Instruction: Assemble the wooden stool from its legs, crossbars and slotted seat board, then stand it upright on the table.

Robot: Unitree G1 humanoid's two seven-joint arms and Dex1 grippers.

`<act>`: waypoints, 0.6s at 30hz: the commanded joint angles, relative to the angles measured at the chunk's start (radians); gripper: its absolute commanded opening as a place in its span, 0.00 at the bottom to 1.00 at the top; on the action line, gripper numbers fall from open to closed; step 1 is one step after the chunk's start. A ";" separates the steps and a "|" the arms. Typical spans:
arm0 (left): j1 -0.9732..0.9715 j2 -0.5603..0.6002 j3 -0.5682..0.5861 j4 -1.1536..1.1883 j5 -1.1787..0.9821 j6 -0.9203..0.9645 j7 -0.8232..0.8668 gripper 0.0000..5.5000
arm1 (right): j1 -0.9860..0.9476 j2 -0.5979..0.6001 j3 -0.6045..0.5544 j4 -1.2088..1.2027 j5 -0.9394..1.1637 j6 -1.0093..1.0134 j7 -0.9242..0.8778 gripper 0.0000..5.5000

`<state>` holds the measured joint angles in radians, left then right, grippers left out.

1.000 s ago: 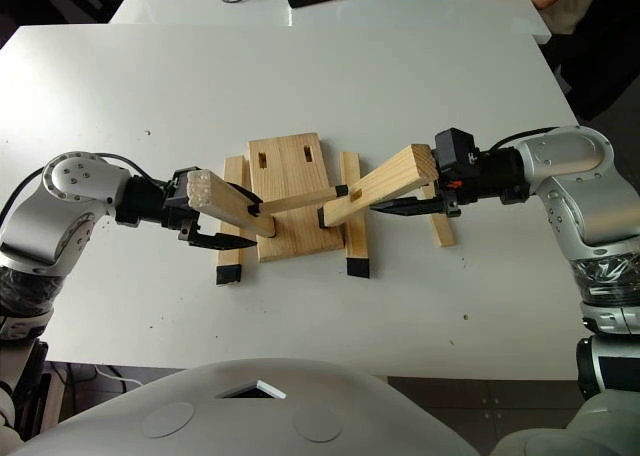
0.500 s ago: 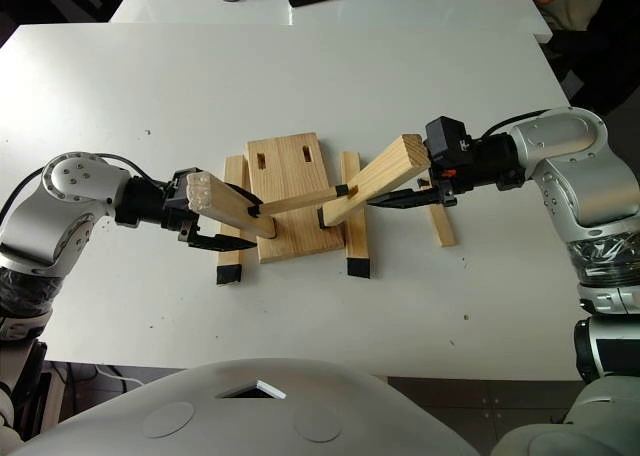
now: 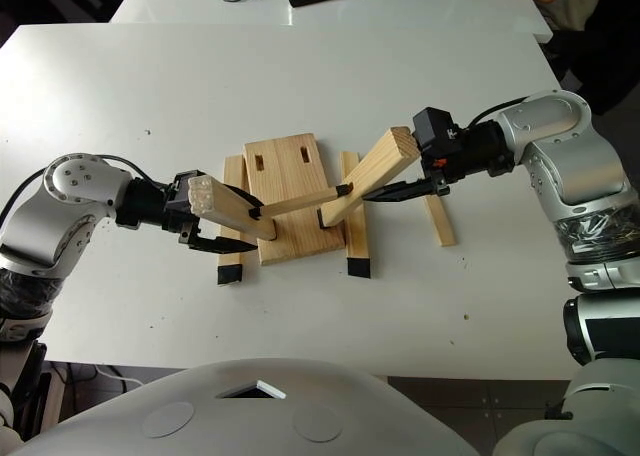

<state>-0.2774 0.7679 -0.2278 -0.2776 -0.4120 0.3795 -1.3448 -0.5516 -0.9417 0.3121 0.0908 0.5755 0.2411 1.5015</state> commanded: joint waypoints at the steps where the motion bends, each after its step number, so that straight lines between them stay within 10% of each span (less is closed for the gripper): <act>1: -0.018 -0.007 -0.041 -0.012 -0.016 0.008 -0.043 0.62 | 0.050 0.018 0.112 0.023 -0.188 0.071 -0.033 0.37; 18: -0.130 -0.092 -0.042 0.018 -0.034 0.094 0.012 0.62 | -0.008 0.072 0.225 -0.070 -0.336 0.060 -0.065 0.37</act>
<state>-0.3132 0.7600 -0.2308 -0.2103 -0.4107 0.4451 -1.3690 -0.6150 -0.9065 0.3644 0.0527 0.4961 0.2796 1.4974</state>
